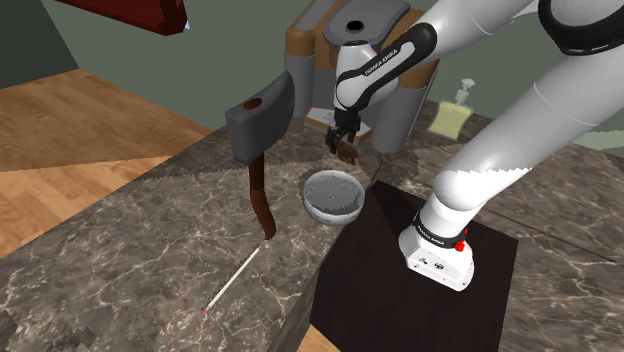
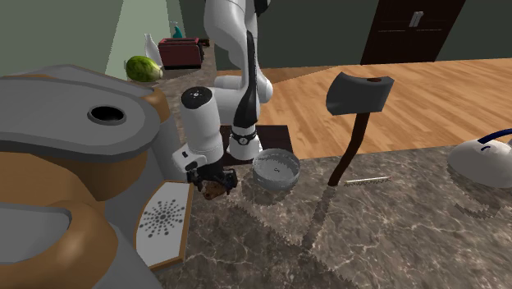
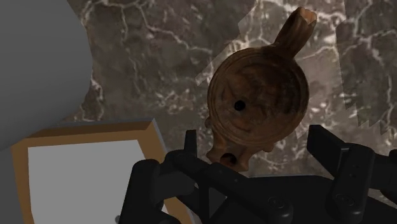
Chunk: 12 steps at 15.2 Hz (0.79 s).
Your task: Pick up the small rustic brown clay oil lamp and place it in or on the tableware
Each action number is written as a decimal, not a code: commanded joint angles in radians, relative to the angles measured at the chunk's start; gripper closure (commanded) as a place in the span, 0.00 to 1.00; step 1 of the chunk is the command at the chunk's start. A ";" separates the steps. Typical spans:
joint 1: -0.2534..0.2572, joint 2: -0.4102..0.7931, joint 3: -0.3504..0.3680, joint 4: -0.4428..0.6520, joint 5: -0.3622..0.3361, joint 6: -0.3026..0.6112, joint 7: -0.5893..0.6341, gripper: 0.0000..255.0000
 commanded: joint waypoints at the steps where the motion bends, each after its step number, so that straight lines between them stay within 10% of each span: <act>1: 0.000 0.007 0.000 -0.002 0.000 0.010 0.001 0.00; 7: 0.000 0.007 0.000 -0.002 0.000 0.009 0.001 0.00; 8: 0.000 0.007 0.000 -0.002 0.000 0.009 0.001 1.00; 12: 0.000 0.007 0.000 -0.002 0.000 0.009 0.001 1.00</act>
